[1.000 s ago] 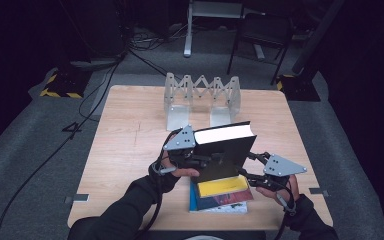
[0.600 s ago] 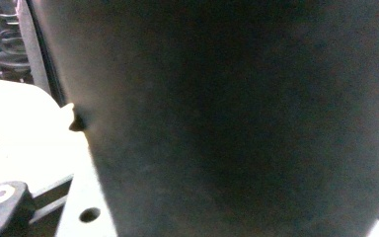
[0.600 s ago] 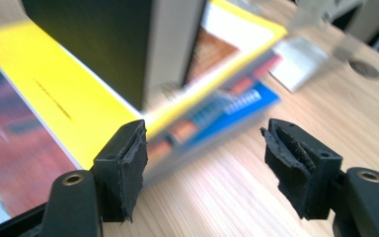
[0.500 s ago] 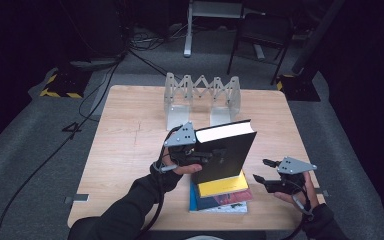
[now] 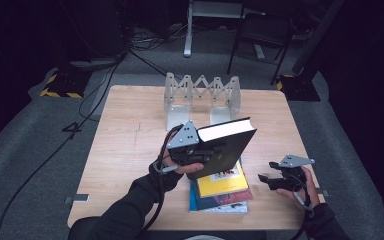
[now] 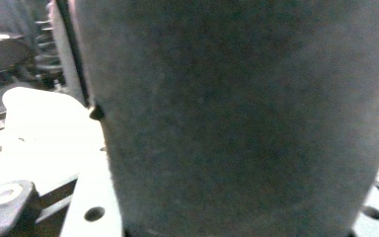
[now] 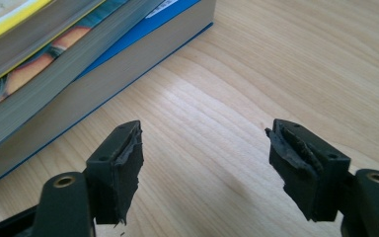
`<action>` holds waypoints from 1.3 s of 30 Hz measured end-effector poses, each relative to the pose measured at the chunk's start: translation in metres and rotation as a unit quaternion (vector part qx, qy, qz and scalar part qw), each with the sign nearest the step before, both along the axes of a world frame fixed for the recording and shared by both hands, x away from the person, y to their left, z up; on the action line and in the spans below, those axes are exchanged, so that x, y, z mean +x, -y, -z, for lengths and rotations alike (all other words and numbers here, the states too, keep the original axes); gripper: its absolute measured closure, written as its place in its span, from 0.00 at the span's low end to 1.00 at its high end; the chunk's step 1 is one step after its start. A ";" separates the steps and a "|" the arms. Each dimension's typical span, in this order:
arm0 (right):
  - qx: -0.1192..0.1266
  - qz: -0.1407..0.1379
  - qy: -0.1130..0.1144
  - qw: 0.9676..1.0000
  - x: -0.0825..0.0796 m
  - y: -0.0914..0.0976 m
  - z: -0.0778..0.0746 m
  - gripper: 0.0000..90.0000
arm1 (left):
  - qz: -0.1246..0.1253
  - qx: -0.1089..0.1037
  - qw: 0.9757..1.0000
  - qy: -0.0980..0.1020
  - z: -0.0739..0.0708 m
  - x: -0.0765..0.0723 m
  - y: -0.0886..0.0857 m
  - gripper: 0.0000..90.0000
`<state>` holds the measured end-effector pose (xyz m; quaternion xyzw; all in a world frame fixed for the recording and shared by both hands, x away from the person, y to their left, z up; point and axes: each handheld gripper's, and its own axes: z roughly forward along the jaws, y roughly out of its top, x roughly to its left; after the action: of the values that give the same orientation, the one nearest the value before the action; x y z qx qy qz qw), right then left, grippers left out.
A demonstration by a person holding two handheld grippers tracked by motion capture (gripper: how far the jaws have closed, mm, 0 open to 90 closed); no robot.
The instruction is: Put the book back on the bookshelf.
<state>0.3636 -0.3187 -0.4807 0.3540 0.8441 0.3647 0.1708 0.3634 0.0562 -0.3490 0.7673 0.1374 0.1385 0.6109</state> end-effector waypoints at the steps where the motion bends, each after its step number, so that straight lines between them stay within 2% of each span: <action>1: -0.006 0.000 0.001 1.000 0.000 -0.001 0.001 0.32 | -0.014 0.003 1.000 0.005 -0.002 0.000 -0.004 0.57; 10: -0.007 0.019 -0.001 1.000 0.002 0.001 0.005 0.26 | -0.056 0.001 0.998 0.013 -0.007 0.004 -0.020 0.57; 13: -0.011 0.014 0.000 1.000 0.003 0.002 0.007 0.25 | -0.066 0.000 0.998 0.013 -0.008 0.006 -0.025 0.57; 23: -0.019 0.020 -0.006 1.000 0.006 0.004 0.015 0.26 | -0.081 -0.001 0.997 0.012 -0.009 0.010 -0.033 0.57; 33: -0.018 0.017 -0.004 1.000 0.006 0.003 0.016 0.26 | -0.116 -0.005 0.993 0.009 -0.010 0.018 -0.050 0.57; 39: -0.018 0.018 -0.007 1.000 0.007 0.002 0.018 0.26 | -0.145 -0.007 0.989 0.008 -0.012 0.022 -0.061 0.57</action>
<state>0.3702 -0.3206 -0.4988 0.3687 0.8452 0.3435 0.1779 0.3854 0.1175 -0.3368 0.7339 0.2428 0.2306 0.5910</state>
